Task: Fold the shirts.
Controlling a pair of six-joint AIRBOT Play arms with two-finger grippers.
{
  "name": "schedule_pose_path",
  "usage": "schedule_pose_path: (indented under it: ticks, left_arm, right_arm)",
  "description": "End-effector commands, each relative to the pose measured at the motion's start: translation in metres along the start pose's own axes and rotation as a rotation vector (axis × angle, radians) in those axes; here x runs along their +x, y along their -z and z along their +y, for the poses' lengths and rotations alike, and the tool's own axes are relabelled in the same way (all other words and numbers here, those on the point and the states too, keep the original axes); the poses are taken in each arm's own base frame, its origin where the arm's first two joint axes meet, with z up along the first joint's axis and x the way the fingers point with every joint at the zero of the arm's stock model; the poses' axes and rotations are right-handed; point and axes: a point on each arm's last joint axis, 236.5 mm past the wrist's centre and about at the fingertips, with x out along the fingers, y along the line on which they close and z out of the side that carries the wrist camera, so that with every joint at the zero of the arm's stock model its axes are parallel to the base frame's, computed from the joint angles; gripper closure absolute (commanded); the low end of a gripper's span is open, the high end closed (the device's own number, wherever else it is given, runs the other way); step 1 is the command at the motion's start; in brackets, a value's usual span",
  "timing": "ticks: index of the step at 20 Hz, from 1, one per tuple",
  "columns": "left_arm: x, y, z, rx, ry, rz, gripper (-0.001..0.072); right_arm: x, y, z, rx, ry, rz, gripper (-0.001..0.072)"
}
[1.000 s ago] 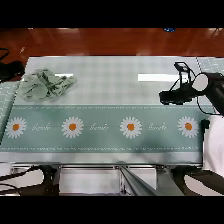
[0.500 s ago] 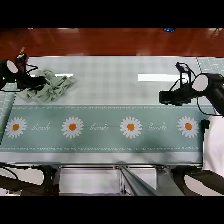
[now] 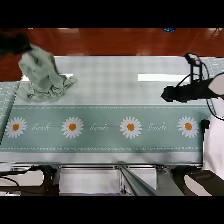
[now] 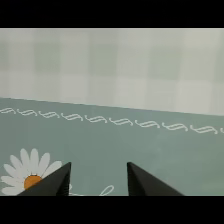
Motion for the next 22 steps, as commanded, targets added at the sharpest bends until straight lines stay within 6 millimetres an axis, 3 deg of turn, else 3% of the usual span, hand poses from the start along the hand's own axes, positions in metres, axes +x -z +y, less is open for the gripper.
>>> schedule_pose_path:
  ticks: [1, 4, 6, 8, 10, 13, 15, 17, 19, 22]
  left_arm:
    - [-0.110, -0.070, -0.092, 0.082, 0.191, -0.276, 0.0691]
    - [-0.187, -0.089, -0.144, 0.133, 0.276, -0.448, 0.0691]
    - [-0.234, -0.086, -0.186, 0.155, 0.405, -0.524, 0.0690]
    - [-0.271, -0.086, -0.212, 0.187, 0.466, -0.615, 0.0691]
    - [-0.300, -0.082, -0.233, 0.203, 0.520, -0.670, 0.0691]
    - [-0.311, -0.064, -0.268, 0.231, 0.615, -0.656, 0.0690]
    - [-0.282, -0.038, -0.278, 0.241, 0.619, -0.566, 0.0691]
    - [-0.229, 0.001, -0.279, 0.194, 0.617, -0.421, 0.0691]
    - [-0.166, 0.058, -0.276, 0.144, 0.611, -0.272, 0.0691]
    - [-0.069, 0.164, -0.240, 0.078, 0.518, 0.008, 0.0690]
  right_arm:
    - [-0.050, -0.004, 0.013, -0.041, -0.026, -0.116, 0.0305]
    - [-0.083, -0.006, 0.021, -0.058, -0.044, -0.207, 0.0305]
    - [-0.095, -0.006, 0.024, -0.065, -0.051, -0.243, 0.0305]
    - [-0.101, -0.006, 0.025, -0.068, -0.055, -0.258, 0.0305]
    - [-0.102, -0.006, 0.026, -0.068, -0.059, -0.261, 0.0305]
    - [-0.102, -0.007, 0.026, -0.068, -0.058, -0.266, 0.0305]
    - [-0.102, -0.007, 0.026, -0.068, -0.059, -0.266, 0.0305]
    - [-0.102, -0.007, 0.025, -0.069, -0.056, -0.267, 0.0305]
    - [-0.103, -0.009, 0.024, -0.071, -0.049, -0.272, 0.0305]
    - [-0.103, -0.011, 0.024, -0.062, -0.051, -0.281, 0.0305]
